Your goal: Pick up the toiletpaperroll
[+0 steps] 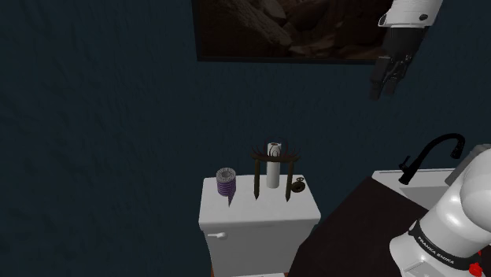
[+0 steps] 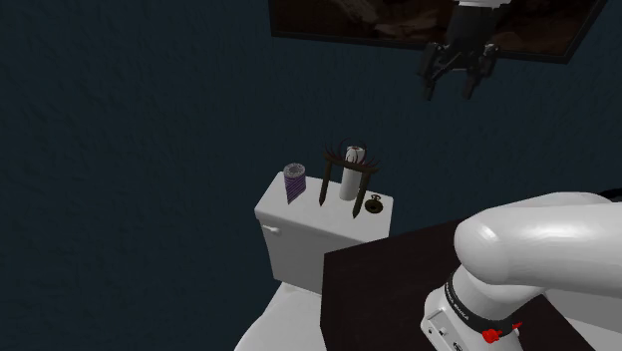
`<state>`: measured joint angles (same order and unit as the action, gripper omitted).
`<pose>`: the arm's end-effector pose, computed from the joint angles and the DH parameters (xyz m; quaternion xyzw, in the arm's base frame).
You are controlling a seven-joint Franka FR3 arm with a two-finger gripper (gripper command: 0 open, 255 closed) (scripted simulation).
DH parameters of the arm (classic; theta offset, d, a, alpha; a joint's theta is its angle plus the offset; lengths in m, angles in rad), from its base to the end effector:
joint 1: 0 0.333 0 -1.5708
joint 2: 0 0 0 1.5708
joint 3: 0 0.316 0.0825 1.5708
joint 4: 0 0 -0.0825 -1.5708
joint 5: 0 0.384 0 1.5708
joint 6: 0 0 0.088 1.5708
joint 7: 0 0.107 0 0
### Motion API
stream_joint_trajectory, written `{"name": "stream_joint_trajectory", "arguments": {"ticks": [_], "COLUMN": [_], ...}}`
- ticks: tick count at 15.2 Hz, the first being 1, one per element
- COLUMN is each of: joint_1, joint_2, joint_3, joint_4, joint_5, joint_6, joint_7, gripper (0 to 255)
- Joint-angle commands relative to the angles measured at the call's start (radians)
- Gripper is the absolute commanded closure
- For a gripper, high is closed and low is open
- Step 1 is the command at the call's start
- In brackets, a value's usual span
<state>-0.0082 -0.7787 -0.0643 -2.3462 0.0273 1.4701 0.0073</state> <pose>0.2971 -0.0243 0.5842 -0.9977 0.0288 0.0483 0.0373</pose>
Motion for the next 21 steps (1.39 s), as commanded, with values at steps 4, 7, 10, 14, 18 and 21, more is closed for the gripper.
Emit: {"name": "stream_joint_trajectory", "arguments": {"ticks": [4, 7, 10, 14, 18, 21], "joint_1": [0.013, 0.027, 0.040, 0.056, 0.070, 0.077], "joint_2": [0.044, 0.101, 0.172, 0.285, 0.416, 0.523], "joint_3": [0.033, 0.066, 0.100, 0.142, 0.182, 0.210], "joint_4": [-0.049, -0.086, -0.110, -0.122, -0.109, -0.084], "joint_5": [0.022, 0.042, 0.059, 0.075, 0.080, 0.074], "joint_6": [0.100, 0.202, 0.304, 0.439, 0.567, 0.656], "joint_7": [0.033, 0.064, 0.094, 0.135, 0.179, 0.214], "gripper": [0, 0, 0, 0, 0, 0]}}
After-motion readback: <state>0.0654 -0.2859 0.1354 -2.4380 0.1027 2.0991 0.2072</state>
